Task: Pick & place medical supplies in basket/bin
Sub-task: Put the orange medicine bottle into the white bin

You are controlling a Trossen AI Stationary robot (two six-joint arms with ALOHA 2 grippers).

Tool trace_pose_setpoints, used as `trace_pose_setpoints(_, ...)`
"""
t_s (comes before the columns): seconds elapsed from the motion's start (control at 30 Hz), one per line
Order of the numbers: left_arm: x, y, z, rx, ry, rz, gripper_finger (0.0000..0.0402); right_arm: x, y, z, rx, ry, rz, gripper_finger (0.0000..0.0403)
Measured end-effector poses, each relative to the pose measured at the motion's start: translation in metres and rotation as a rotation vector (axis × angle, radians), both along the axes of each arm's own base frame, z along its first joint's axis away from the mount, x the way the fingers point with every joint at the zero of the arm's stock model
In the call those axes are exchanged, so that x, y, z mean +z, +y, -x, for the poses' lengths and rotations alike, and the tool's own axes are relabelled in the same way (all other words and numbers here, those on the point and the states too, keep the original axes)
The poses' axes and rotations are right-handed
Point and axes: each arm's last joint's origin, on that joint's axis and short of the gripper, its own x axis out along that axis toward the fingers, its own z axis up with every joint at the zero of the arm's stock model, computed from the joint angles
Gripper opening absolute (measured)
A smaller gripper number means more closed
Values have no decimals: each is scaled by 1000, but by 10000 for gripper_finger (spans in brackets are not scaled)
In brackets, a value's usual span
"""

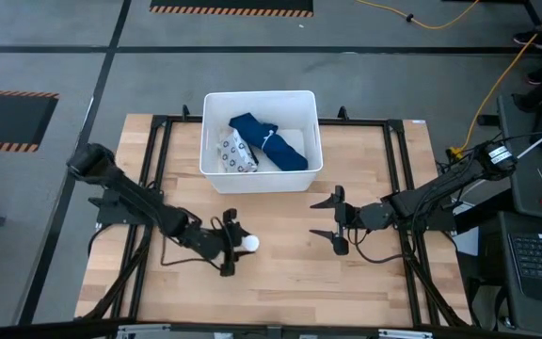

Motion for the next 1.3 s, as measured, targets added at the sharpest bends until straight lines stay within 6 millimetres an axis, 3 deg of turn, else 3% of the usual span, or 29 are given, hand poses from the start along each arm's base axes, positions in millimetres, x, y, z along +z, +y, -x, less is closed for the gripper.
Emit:
trace_pose_setpoints(0.3, 62, 22, 35, 22, -141, 37, 190, 0, 0, 0, 0, -1, 4, 335)
trace_pose_setpoints(0.6, 96, 43, 57, 47, -269, -25, 191, 1, 0, 0, 15, -7, 46, 335)
trace_pose_setpoints(0.97, 111, 84, 56, 148, -280, -97, 193, 4, -3, -3, 8, -33, 61, 335)
trace_pose_setpoints(1.3, 158, 129, 53, 218, -265, -173, 195, 3, -6, -3, 1, -29, 81, 335)
